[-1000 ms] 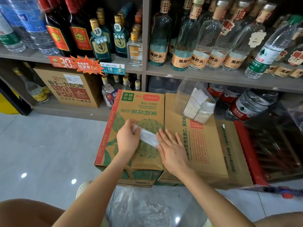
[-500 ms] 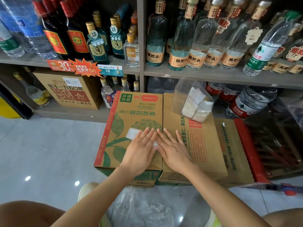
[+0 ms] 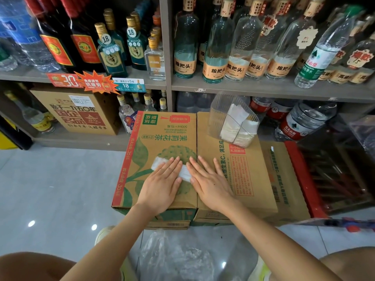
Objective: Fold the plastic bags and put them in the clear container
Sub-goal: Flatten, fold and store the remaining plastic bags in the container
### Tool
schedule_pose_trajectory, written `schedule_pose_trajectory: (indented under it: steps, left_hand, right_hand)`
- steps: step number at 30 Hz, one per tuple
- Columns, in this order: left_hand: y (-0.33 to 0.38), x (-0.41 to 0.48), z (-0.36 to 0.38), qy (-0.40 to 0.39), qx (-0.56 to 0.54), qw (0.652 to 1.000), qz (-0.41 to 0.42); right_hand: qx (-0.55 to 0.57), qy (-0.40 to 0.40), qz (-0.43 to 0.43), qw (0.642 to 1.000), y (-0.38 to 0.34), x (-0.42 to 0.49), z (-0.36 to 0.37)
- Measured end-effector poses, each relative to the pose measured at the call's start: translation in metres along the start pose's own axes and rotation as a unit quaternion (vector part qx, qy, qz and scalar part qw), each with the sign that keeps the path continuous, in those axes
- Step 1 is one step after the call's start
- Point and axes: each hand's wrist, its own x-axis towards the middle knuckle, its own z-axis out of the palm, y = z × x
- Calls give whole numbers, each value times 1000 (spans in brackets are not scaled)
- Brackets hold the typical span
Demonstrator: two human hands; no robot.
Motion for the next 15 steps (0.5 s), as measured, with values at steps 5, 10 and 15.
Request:
schedule_pose_trajectory:
  steps: [5, 10, 15]
  left_hand:
    - [-27, -4, 0, 22, 32, 997, -59]
    - [-26, -5, -1, 1, 53, 997, -63]
    - [-14, -4, -9, 7, 109, 992, -58]
  right_hand:
    - [4, -6, 4, 1000, 0, 0, -1]
    - [4, -11, 7, 1000, 0, 0, 1]
    - [1, -23, 5, 1000, 2, 1, -1]
